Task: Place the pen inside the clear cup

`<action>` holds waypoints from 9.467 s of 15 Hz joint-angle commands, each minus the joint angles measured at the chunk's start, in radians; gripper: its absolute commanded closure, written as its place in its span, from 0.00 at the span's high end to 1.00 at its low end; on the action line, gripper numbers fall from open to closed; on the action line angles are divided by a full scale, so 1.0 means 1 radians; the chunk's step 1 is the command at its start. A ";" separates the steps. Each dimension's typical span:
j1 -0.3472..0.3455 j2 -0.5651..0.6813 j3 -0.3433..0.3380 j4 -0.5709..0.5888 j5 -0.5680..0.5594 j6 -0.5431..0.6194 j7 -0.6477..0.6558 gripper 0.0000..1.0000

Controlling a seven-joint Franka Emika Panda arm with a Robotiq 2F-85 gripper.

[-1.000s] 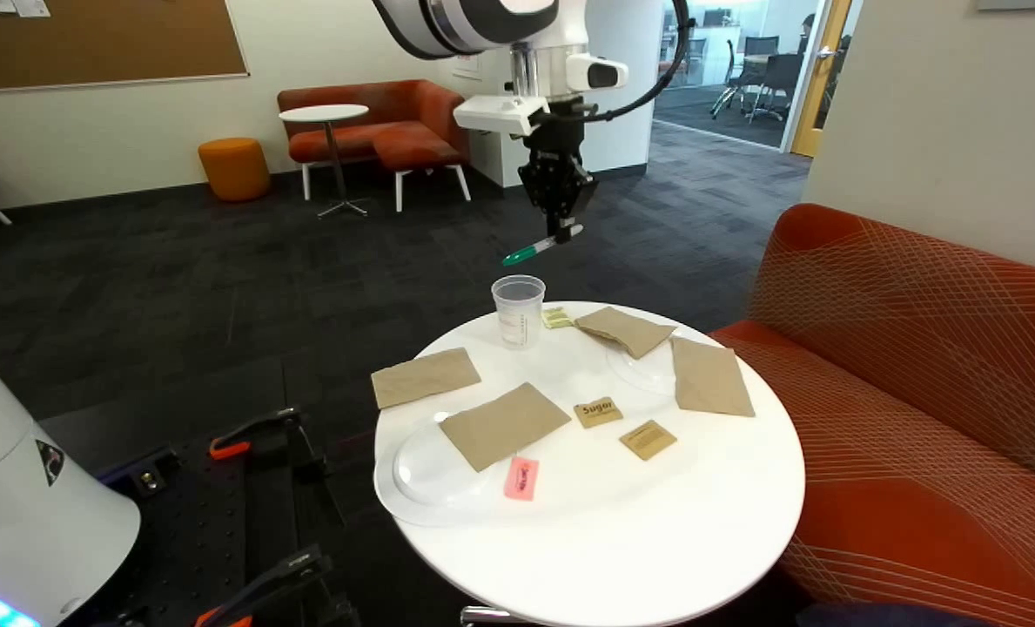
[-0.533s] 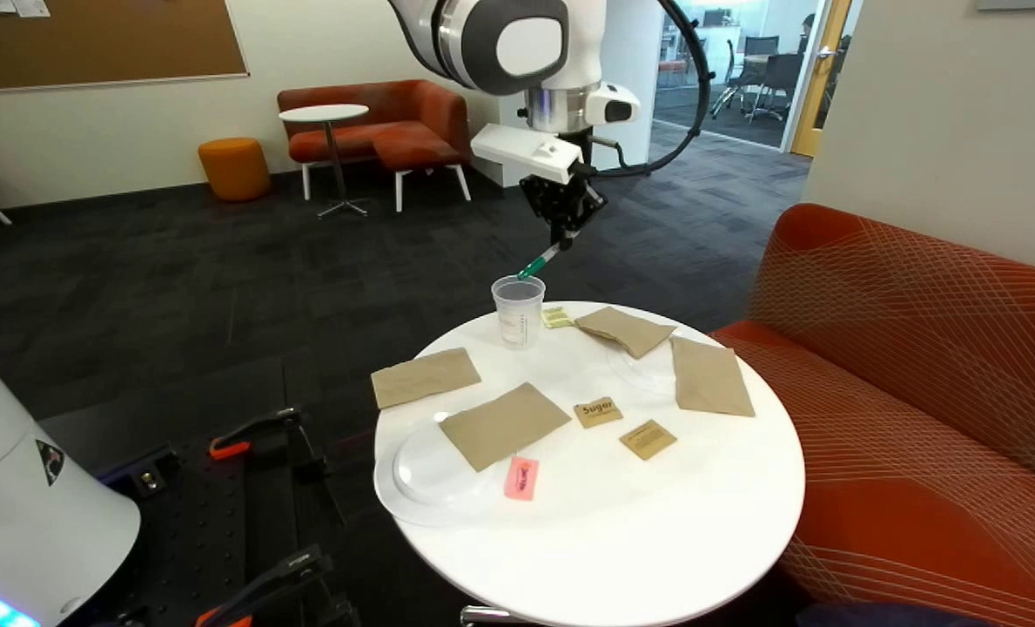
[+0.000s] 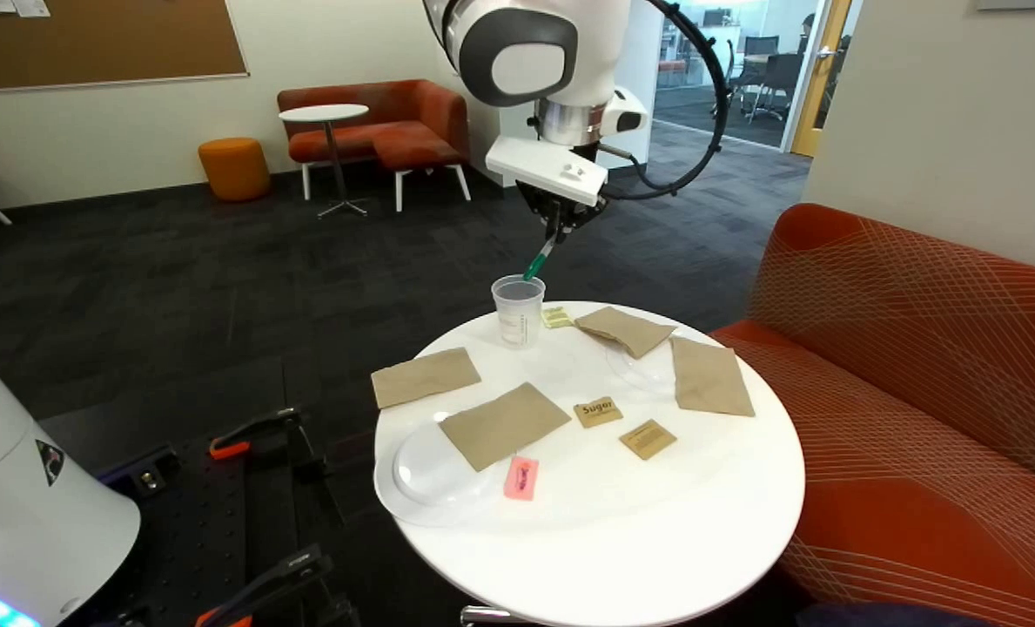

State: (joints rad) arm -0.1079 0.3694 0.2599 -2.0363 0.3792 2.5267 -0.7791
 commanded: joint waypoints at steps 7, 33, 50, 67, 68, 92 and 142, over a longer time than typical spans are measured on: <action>-0.045 0.028 0.051 0.057 0.179 -0.121 -0.400 0.03; -0.013 0.125 -0.087 0.169 0.670 -0.549 -1.329 0.03; 0.006 0.165 -0.133 0.176 0.752 -0.614 -1.482 0.03; 0.014 0.293 -0.148 0.221 0.779 -0.668 -1.671 0.03; 0.015 0.302 -0.147 0.229 0.779 -0.668 -1.674 0.03; 0.020 0.460 -0.164 0.335 0.776 -0.628 -1.659 0.03; 0.077 -0.106 -0.184 -0.019 0.804 -0.634 -1.655 1.00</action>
State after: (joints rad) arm -0.0546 0.2638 0.1031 -2.0577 1.1799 1.8991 -2.4332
